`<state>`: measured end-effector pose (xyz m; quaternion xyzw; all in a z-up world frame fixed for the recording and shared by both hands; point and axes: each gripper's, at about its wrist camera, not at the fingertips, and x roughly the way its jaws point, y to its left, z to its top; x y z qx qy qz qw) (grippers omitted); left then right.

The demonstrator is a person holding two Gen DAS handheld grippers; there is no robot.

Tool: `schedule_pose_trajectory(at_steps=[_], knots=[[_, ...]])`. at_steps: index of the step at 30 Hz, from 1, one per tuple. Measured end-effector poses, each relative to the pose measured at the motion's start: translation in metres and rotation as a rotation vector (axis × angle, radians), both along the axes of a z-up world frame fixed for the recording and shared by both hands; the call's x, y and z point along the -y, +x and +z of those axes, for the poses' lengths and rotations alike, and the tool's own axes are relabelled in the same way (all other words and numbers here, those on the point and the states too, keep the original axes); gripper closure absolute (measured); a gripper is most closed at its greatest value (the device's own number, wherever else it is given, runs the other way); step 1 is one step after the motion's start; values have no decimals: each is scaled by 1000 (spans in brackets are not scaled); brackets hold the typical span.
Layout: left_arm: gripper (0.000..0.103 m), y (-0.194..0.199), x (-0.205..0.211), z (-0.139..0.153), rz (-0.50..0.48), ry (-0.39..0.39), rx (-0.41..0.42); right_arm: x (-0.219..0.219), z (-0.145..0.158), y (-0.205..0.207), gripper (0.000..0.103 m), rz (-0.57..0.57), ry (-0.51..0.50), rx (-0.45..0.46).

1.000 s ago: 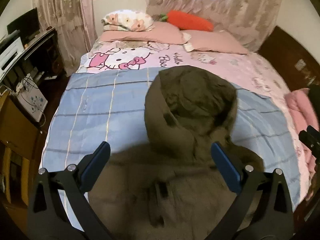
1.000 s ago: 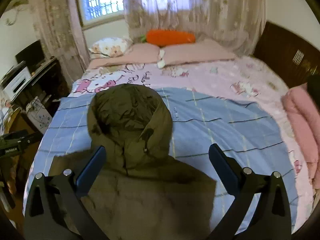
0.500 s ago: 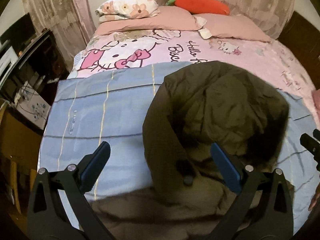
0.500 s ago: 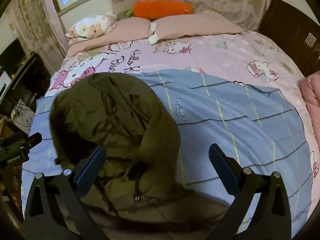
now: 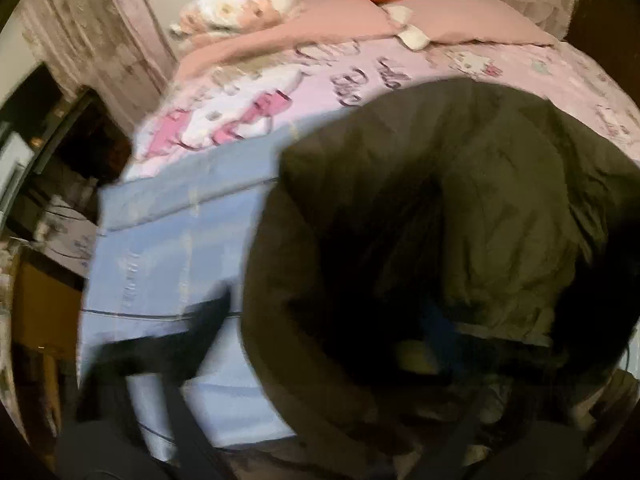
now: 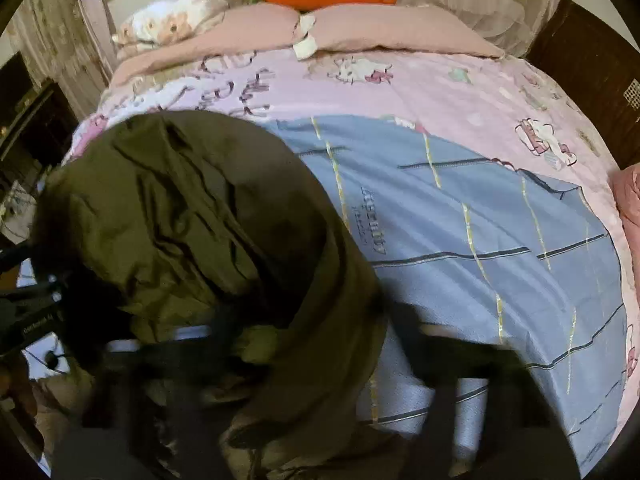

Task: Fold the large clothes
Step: 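Grasp the olive jacket hem with both grippers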

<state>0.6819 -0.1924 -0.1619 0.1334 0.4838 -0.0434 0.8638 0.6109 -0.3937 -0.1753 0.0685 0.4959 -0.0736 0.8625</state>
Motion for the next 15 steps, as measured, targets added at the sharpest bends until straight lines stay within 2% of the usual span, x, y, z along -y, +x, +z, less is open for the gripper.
schedule_pose_trajectory(at_steps=[1,2,5,10,12,15], knots=[[90,3,-1,-6,9,3,-41,1,-2,0,88,16,25,-2],[91,3,-4,-11,7,-3,-74,2,-2,0,92,25,31,4],[94,-2,-5,-10,-31,28,-73,6,5,-9,96,21,38,41],[94,-23,-20,11,2,-27,-15,7,31,-41,97,3,71,141],[94,-39,-25,23,-11,-65,5,4,46,-61,97,17,64,185],[94,-71,-32,43,-45,-71,51,-3,66,-97,97,44,58,255]])
